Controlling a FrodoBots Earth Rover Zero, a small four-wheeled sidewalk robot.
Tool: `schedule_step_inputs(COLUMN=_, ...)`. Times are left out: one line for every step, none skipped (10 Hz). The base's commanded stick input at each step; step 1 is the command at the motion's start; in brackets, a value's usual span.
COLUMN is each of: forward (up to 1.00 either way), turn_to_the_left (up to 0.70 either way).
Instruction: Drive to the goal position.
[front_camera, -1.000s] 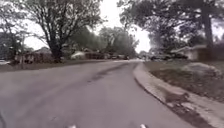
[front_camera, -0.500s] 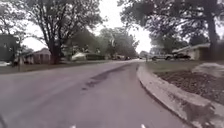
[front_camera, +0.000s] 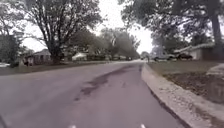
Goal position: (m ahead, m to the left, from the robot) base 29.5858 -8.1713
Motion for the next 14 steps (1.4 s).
schedule_step_inputs(forward=1.00, turn_to_the_left=-0.40)
schedule_step_inputs(forward=1.00, turn_to_the_left=-0.40)
schedule_step_inputs(forward=1.00, turn_to_the_left=-0.35)
schedule_step_inputs(forward=1.00, turn_to_the_left=-0.27)
schedule_step_inputs(forward=1.00, turn_to_the_left=-0.19)
schedule_step_inputs(forward=1.00, turn_to_the_left=-0.12)
schedule_step_inputs(forward=1.00, turn_to_the_left=-0.04)
schedule_step_inputs(forward=1.00, turn_to_the_left=0.00)
schedule_step_inputs(forward=1.00, turn_to_the_left=0.00)
schedule_step_inputs(forward=1.00, turn_to_the_left=0.00)
schedule_step_inputs(forward=1.00, turn_to_the_left=0.00)
schedule_step_inputs(forward=1.00, turn_to_the_left=0.00)
schedule_step_inputs(forward=1.00, turn_to_the_left=0.00)
schedule_step_inputs(forward=1.00, turn_to_the_left=0.00)
